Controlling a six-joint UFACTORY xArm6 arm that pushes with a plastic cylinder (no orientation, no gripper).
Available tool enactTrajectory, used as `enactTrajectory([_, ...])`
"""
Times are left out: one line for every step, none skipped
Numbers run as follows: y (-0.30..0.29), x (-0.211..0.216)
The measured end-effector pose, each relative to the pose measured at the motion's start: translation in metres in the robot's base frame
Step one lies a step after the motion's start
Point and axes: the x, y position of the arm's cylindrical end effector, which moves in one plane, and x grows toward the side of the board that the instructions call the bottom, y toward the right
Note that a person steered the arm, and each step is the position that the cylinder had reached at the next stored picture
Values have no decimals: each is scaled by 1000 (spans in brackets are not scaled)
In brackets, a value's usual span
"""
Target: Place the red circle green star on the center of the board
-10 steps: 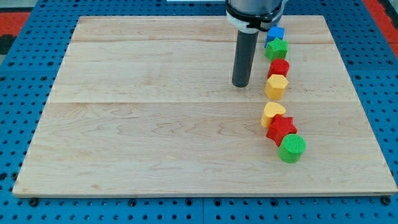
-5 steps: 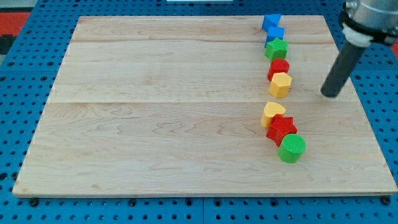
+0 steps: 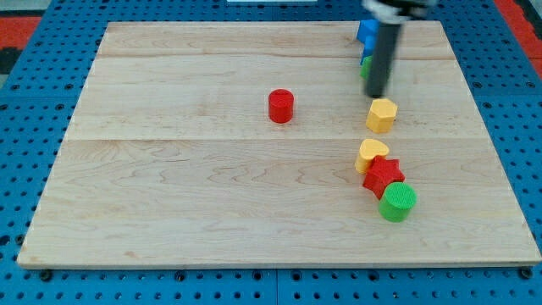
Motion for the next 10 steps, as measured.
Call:
enactTrajectory([27,-35])
enactTrajectory([-1,-61])
enactTrajectory([-75,-61])
enactTrajectory([-122,-39])
enactTrajectory([-50,-21])
enactTrajectory([-44,12])
enactTrajectory([-78,6])
enactTrajectory([-122,-7])
enactTrajectory([-128,-8])
enactTrajectory([-136,10])
